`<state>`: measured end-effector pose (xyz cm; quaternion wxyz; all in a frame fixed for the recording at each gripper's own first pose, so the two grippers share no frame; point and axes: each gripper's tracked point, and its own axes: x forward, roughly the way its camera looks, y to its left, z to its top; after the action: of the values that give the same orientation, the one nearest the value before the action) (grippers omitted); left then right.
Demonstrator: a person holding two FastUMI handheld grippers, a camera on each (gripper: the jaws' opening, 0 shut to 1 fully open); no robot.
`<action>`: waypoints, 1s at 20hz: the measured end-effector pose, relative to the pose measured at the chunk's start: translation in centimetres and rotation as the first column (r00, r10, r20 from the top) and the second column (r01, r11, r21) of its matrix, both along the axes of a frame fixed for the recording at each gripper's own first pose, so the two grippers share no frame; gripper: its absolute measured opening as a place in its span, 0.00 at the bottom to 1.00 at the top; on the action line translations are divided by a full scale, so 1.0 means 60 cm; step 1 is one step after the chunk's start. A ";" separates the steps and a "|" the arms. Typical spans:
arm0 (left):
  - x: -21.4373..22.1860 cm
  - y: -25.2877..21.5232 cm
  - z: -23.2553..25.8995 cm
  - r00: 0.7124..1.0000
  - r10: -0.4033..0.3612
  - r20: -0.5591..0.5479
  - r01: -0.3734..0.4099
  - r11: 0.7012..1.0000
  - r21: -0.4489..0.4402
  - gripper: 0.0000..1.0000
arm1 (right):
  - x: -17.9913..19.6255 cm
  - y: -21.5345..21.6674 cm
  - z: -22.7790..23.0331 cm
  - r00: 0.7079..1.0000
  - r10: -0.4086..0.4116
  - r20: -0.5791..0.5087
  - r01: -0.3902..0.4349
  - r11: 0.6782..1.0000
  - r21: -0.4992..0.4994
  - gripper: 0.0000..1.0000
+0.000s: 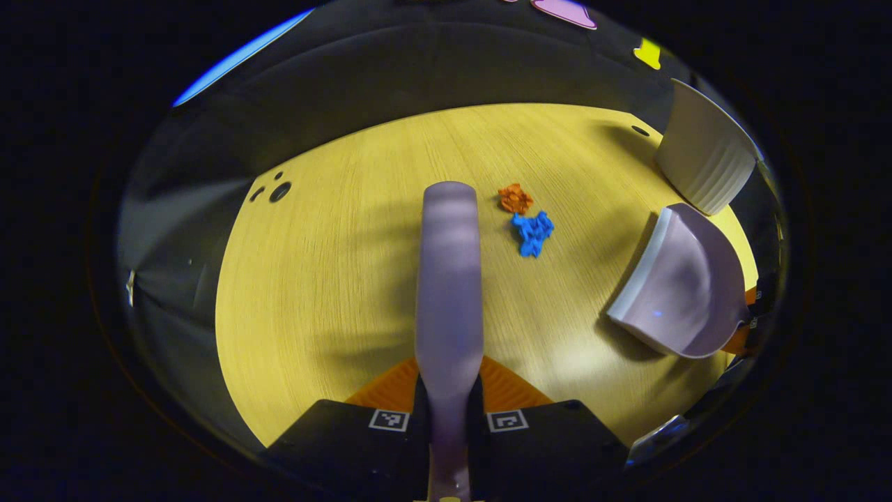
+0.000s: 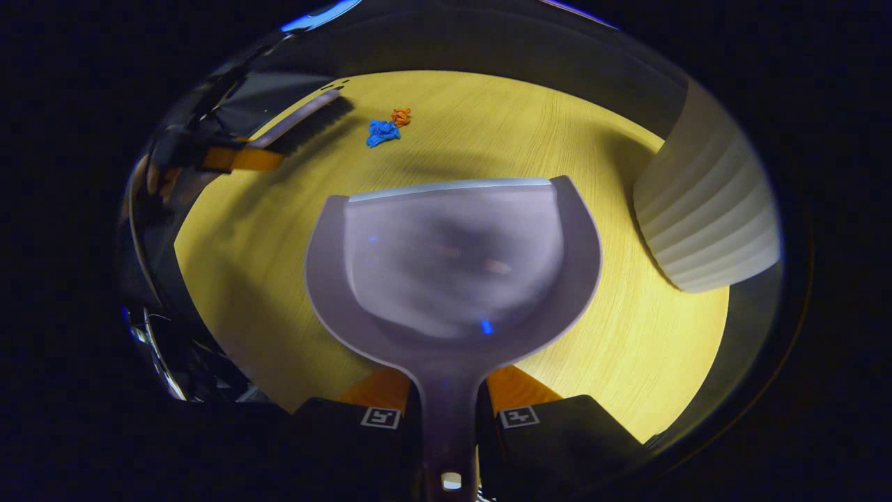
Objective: Pick up the small broom and dustpan from the desktop, sweep the trash into the dustpan with the broom, and then empty the trash into the garbage bin.
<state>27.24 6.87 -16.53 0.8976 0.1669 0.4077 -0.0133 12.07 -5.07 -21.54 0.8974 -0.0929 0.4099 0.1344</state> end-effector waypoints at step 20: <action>0.033 -0.187 -0.069 0.728 -0.572 -0.379 0.617 0.787 0.000 0.27 | 0.012 0.012 -0.007 0.986 0.168 -0.014 -0.168 0.984 -0.065 0.36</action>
<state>29.23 -4.34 -20.68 0.7434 0.3394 0.4891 -0.3049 12.78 -4.33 -21.96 0.8775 -0.1562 0.4087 0.1963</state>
